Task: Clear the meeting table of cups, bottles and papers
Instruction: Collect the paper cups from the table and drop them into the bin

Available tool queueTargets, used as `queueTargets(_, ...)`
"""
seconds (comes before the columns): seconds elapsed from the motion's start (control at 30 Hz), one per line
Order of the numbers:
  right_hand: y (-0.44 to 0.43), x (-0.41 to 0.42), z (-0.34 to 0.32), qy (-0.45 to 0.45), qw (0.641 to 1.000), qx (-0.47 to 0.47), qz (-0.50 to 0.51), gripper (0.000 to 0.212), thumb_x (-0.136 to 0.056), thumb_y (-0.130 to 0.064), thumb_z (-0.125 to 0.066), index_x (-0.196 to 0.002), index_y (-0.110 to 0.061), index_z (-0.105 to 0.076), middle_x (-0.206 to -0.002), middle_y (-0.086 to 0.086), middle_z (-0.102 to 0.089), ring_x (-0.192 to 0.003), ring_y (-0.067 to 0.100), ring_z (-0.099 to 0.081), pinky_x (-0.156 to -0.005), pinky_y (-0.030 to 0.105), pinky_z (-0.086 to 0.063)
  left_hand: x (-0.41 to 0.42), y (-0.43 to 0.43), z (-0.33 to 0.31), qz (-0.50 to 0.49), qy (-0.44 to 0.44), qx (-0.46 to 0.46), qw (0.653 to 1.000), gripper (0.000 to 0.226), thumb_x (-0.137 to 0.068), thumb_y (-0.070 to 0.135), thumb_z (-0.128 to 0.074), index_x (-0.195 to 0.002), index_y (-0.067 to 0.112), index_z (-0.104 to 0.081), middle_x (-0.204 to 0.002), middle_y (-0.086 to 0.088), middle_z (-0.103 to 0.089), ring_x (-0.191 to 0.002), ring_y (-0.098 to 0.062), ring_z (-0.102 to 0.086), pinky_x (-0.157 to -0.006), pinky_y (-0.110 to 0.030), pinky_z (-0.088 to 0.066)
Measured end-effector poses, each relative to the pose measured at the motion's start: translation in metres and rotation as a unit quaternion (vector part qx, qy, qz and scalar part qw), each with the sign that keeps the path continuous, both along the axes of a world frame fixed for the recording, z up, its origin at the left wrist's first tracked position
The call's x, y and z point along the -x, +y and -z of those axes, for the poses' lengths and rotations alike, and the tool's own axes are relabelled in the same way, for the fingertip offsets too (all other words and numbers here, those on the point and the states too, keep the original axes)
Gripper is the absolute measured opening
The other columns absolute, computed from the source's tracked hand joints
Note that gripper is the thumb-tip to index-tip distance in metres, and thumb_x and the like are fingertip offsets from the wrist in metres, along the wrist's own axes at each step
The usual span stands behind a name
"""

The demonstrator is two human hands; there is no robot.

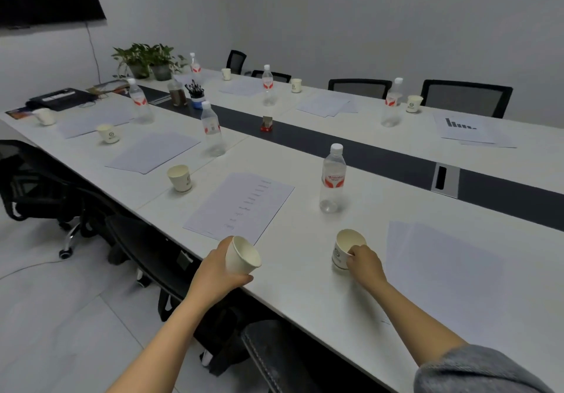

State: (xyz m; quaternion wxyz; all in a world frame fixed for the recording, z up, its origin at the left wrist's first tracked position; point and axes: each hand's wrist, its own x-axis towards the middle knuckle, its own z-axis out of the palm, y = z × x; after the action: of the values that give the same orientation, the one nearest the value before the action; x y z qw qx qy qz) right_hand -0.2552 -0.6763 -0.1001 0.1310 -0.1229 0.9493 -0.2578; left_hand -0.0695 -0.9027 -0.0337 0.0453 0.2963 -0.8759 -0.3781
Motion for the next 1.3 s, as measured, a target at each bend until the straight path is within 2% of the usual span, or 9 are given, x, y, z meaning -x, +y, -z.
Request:
queueTargets(0.13,-0.036,-0.016,-0.044,0.036,0.994,0.098,-0.035,0.03,-0.085,-0.003,-0.043,-0.059,-0.011,-0.03,-0.061,0.003,-0.037,-0.059,0.017,-0.033,-0.051,0.027,-0.02,-0.003,-0.016,-0.009,-0.003,-0.004,0.01,1.0,0.077,-0.064,0.029,-0.074,-0.13,0.034,-0.035,-0.111,0.002,-0.054,-0.099,-0.02,-0.053,-0.083,-0.038,-0.05)
queueTargets(0.3,-0.082,-0.045,-0.109,0.08,0.969,0.221,-0.078,0.012,-0.088,-0.012,-0.051,-0.085,-0.003,-0.059,-0.089,0.002,-0.055,-0.084,0.017,-0.051,-0.07,0.028,-0.04,-0.006,-0.027,-0.023,-0.009,0.004,0.021,1.0,0.076,-0.059,0.038,-0.071,-0.126,0.034,-0.035,-0.109,0.008,-0.055,-0.098,-0.02,-0.055,-0.084,-0.042,-0.05)
queueTargets(0.43,-0.109,-0.07,-0.139,0.099,0.955,0.25,-0.128,0.012,-0.089,-0.018,-0.054,-0.086,-0.007,-0.059,-0.097,0.0,-0.056,-0.094,0.017,-0.053,-0.08,0.03,-0.042,-0.013,-0.033,-0.032,-0.014,0.044,0.01,0.999,0.07,-0.062,0.033,-0.073,-0.123,0.028,-0.039,-0.108,0.006,-0.056,-0.097,-0.021,-0.056,-0.083,-0.041,-0.051)
queueTargets(0.57,-0.135,-0.094,-0.149,0.098,0.941,0.266,-0.184,0.023,-0.088,-0.022,-0.058,-0.092,0.001,-0.062,-0.096,-0.001,-0.055,-0.091,0.015,-0.052,-0.081,0.03,-0.045,-0.026,-0.044,-0.048,-0.012,0.091,0.002,0.996,0.048,-0.062,0.026,-0.071,-0.102,0.033,-0.045,-0.091,0.012,-0.058,-0.081,-0.017,-0.059,-0.071,-0.039,-0.052)
queueTargets(0.67,-0.156,-0.111,-0.154,0.102,0.926,0.283,-0.227,0.019,-0.087,-0.02,-0.06,-0.091,-0.001,-0.063,-0.094,-0.001,-0.055,-0.086,0.01,-0.052,-0.074,0.019,-0.043,-0.045,-0.053,-0.06,-0.018,0.115,0.001,0.993,0.043,-0.063,0.022,-0.07,-0.092,0.038,-0.044,-0.092,0.01,-0.059,-0.085,-0.017,-0.059,-0.075,-0.039,-0.051)
queueTargets(0.77,-0.176,-0.126,-0.157,0.083,0.917,0.284,-0.268,0.019,-0.087,-0.02,-0.061,-0.091,-0.001,-0.064,-0.092,-0.001,-0.057,-0.082,0.005,-0.052,-0.074,0.018,-0.044,-0.065,-0.064,-0.063,-0.037,0.128,-0.026,0.991,0.037,-0.066,0.015,-0.068,-0.081,0.038,-0.042,-0.087,0.003,-0.061,-0.078,-0.021,-0.06,-0.07,-0.038,-0.051)
queueTargets(0.9,-0.204,-0.146,-0.151,0.068,0.908,0.215,-0.353,0.019,-0.088,-0.024,-0.06,-0.095,-0.007,-0.065,-0.098,-0.003,-0.058,-0.089,0.01,-0.054,-0.082,0.026,-0.044,-0.089,-0.082,-0.061,-0.053,0.144,-0.056,0.987,0.043,-0.065,0.02,-0.068,-0.096,0.038,-0.044,-0.087,0.008,-0.06,-0.077,-0.014,-0.06,-0.07,-0.035,-0.051)
queueTargets(1.13,-0.246,-0.175,-0.142,0.014,0.891,0.178,-0.418,0.008,-0.085,-0.023,-0.06,-0.09,-0.017,-0.063,-0.096,-0.009,-0.058,-0.093,0.008,-0.053,-0.079,0.017,-0.038,-0.128,-0.107,-0.07,-0.069,0.182,-0.057,0.979,0.046,-0.072,0.005,-0.065,-0.071,0.048,-0.047,-0.073,0.01,-0.054,-0.072,-0.014,-0.053,-0.073,-0.044,-0.051)
queueTargets(1.3,-0.27,-0.196,-0.138,0.019,0.876,0.171,-0.45,0.015,-0.086,-0.017,-0.06,-0.1,-0.014,-0.065,-0.109,-0.006,-0.06,-0.098,0.007,-0.052,-0.08,0.007,-0.036,-0.149,-0.136,-0.052,-0.105,0.2,-0.091,0.97,0.05,-0.065,0.02,-0.072,-0.089,0.05,-0.041,-0.091,0.018,-0.059,-0.086,-0.005,-0.059,-0.081,-0.039,-0.053)
